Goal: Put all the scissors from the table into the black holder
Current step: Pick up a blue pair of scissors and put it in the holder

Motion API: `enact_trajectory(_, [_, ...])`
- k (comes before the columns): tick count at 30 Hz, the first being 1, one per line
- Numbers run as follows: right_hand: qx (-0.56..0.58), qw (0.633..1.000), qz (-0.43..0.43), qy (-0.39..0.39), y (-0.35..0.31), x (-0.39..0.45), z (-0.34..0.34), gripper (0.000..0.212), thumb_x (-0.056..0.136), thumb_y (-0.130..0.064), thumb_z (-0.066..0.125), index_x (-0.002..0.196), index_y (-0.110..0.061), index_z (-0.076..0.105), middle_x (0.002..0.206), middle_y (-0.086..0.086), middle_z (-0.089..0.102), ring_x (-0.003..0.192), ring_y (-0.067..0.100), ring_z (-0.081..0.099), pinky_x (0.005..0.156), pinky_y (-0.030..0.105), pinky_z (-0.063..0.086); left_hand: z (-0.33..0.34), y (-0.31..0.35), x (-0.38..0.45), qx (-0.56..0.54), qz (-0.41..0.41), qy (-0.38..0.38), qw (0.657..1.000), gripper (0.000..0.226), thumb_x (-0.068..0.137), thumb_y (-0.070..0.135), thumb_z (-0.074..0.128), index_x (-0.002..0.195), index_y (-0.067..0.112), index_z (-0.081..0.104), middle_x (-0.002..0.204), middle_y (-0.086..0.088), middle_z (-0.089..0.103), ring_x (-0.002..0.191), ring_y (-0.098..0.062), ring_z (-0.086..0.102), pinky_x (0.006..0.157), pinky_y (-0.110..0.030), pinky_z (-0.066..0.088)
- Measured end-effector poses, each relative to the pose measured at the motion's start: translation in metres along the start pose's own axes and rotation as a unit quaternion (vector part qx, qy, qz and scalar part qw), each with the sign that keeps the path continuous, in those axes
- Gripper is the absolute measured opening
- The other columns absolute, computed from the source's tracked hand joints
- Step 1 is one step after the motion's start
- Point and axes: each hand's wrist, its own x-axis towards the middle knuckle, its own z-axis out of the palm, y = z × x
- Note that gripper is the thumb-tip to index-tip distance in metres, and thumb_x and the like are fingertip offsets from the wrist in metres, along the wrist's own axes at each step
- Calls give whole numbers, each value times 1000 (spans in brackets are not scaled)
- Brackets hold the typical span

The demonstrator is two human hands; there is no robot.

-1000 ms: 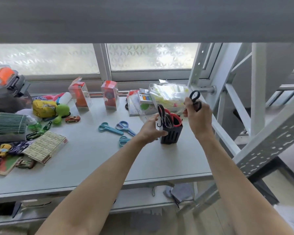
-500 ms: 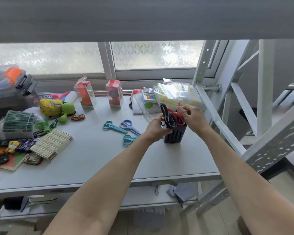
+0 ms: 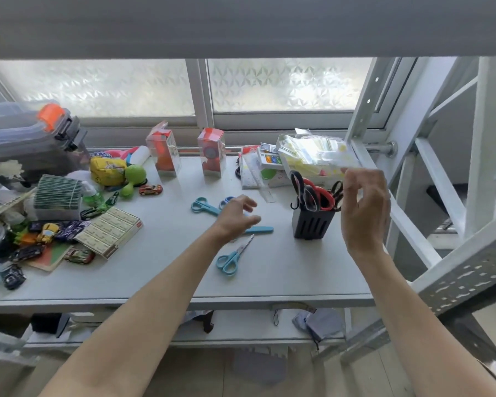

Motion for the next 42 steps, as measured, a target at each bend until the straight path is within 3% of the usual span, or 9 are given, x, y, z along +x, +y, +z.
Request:
enact_trajectory(3, [56, 993, -101, 20, -28, -33, 8, 22, 99, -14, 50, 88, -5, 66, 85, 5, 59, 80, 22, 54, 71, 41, 47, -23, -23, -19, 93, -58, 1, 994, 30, 82, 20, 73, 108, 7, 67, 112, -11, 70, 100, -23, 65, 90, -35, 53])
enact_trajectory(6, [69, 974, -185, -113, -46, -73, 33, 16, 96, -16, 55, 90, -7, 67, 86, 3, 62, 78, 14, 53, 68, 32, 46, -27, -44, -40, 181, -105, -65, 976, 43, 78, 37, 75, 112, 12, 63, 112, -7, 66, 96, -20, 61, 90, -36, 52])
enact_trajectory(11, [-80, 880, -162, -440, -32, -109, 91, 39, 93, -24, 58, 132, -20, 56, 130, 0, 55, 118, 21, 53, 98, 38, 44, -3, -66, -67, 265, -102, -78, 956, 68, 73, 50, 74, 126, 17, 46, 124, -5, 42, 107, -24, 59, 90, -38, 51])
enact_trajectory(15, [-157, 824, -167, -518, -22, -115, 112, 46, 91, -14, 56, 136, -18, 51, 138, 3, 48, 128, 24, 44, 102, 37, 39, 6, -72, -75, 250, -59, -40, 966, 59, 76, 45, 74, 118, 14, 48, 120, -5, 42, 100, -25, 60, 84, -36, 52])
enact_trajectory(22, [-81, 882, -144, -441, -7, -119, 114, 28, 88, -4, 61, 116, -9, 60, 114, 7, 59, 103, 26, 56, 86, 36, 50, -2, -67, -73, 174, -3, -24, 984, 56, 75, 30, 81, 119, 8, 55, 104, -8, 68, 87, -21, 67, 83, -30, 53])
enact_trajectory(26, [-38, 916, -131, -378, 2, -118, 103, 20, 85, -4, 66, 103, -9, 59, 102, 7, 61, 85, 25, 60, 75, 37, 55, -3, -46, -75, 113, 47, -11, 992, 53, 75, 29, 82, 120, 8, 61, 90, 0, 67, 78, -16, 66, 77, -21, 54])
enact_trajectory(30, [14, 954, -90, -284, 16, -114, 83, 14, 91, -4, 60, 105, -7, 60, 98, 8, 64, 77, 19, 61, 69, 30, 54, -9, -20, -66, -42, 52, -22, 997, 46, 83, 32, 74, 121, 10, 60, 97, -5, 71, 75, -16, 71, 66, -21, 59])
enact_trajectory(35, [85, 992, 26, -90, 22, -99, 38, 3, 98, -12, 54, 95, -14, 55, 77, 5, 57, 62, 15, 50, 57, 15, 40, 2, 2, -44, -53, 52, -18, 997, 44, 91, 28, 65, 129, 7, 56, 116, -12, 66, 83, -24, 71, 72, -32, 62])
enact_trajectory(42, [117, 978, 114, 128, 40, -32, -9, 15, 100, -36, 45, 100, -23, 52, 88, 9, 62, 75, 31, 62, 69, 49, 56, 44, 27, -6, 9, 70, -29, 997, 79, 85, 27, 74, 151, 13, 32, 148, -13, 42, 94, -26, 70, 79, -36, 61])
